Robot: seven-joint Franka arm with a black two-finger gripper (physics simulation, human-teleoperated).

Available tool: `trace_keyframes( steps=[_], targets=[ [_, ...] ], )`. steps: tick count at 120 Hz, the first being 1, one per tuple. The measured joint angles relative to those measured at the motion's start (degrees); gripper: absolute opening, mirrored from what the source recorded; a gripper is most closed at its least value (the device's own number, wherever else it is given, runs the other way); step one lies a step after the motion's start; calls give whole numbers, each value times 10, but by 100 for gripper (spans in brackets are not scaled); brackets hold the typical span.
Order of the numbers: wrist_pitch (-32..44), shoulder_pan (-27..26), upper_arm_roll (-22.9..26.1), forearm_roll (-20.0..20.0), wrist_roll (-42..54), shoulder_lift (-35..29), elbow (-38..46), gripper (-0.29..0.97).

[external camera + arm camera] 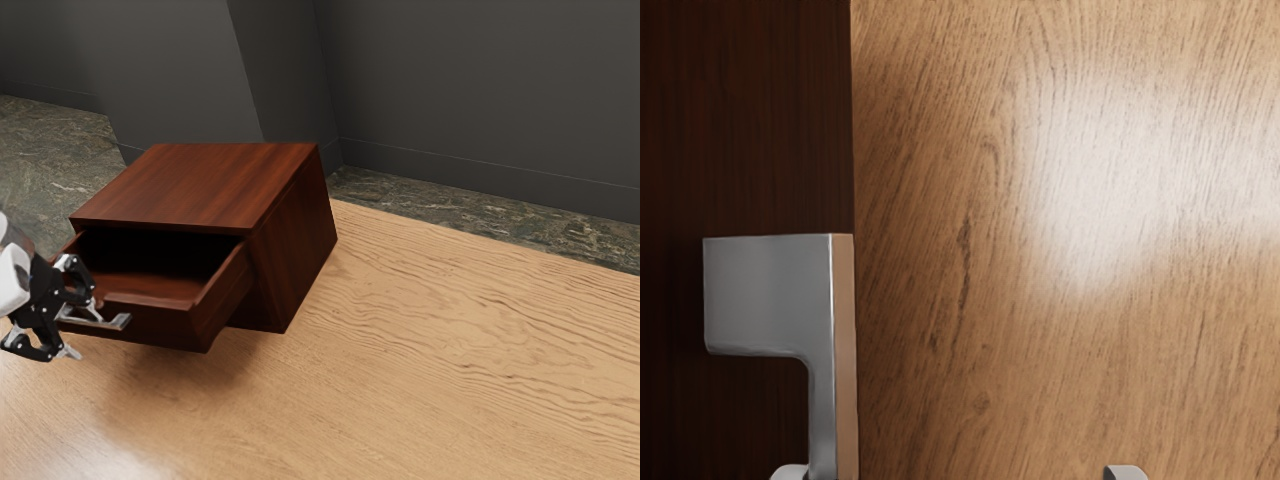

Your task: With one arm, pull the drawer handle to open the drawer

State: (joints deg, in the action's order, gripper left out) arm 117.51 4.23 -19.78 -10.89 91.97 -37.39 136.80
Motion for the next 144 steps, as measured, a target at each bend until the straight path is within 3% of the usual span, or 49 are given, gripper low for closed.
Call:
trace_keyframes(
  steps=[44, 99, 144],
  targets=[
    [-6, 0, 0, -14, -16, -65, 40, 32],
    [-8, 1, 3, -18, -28, -69, 33, 34],
    [-37, 2, 57, -15, -33, -66, -50, 60]
  ],
)
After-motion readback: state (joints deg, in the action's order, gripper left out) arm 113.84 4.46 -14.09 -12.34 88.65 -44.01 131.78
